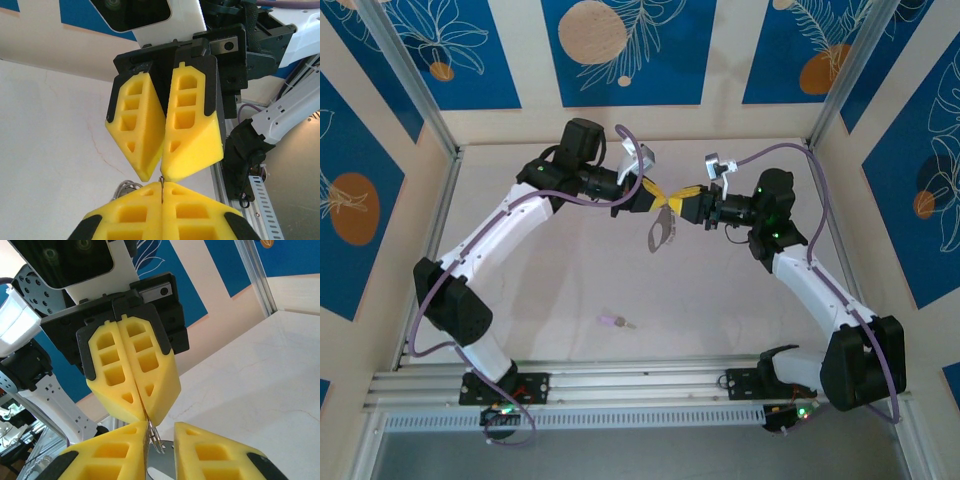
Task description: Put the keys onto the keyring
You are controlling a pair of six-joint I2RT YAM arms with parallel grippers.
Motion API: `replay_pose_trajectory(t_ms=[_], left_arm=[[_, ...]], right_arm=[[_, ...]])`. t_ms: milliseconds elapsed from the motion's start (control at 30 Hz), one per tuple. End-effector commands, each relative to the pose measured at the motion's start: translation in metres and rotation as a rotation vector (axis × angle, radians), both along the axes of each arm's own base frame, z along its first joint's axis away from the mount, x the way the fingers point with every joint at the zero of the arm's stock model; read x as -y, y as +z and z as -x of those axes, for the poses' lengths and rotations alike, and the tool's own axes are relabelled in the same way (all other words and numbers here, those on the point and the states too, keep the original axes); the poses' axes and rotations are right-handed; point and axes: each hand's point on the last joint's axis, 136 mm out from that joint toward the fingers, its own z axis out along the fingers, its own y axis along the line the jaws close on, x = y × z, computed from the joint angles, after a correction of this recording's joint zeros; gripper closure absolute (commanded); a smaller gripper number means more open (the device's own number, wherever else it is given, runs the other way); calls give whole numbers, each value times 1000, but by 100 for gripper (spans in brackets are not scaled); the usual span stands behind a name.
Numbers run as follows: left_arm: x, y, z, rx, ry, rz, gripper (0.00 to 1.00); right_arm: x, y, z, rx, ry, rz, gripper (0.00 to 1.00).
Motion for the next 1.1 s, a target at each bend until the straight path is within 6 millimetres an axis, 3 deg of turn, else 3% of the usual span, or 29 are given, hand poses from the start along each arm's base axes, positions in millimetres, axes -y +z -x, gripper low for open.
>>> replay_pose_trajectory(t_ms=[0, 200, 367, 500, 700, 867, 1067], left_arm=[[5, 19, 11, 40, -53, 41, 100], [7, 20, 10, 42, -51, 43, 100], [8, 22, 9, 44, -50, 51, 100], [10, 28, 3, 62, -1, 76, 100], [-8, 48, -18, 115, 228, 199, 68], [-19, 47, -22, 61, 331, 291, 55], [-20, 40, -24, -9, 344, 383, 50]], right_arm=[[-4, 7, 6, 26, 37, -4, 78], [-6, 5, 7, 22, 46, -1, 82], [-8, 4, 6, 22, 47, -1, 100], [-6, 1, 0, 20, 8, -3, 100], [2, 5, -9, 25, -51, -34, 100], [7, 17, -10, 51, -84, -82, 100], [11, 35, -6, 77, -108, -142, 100]])
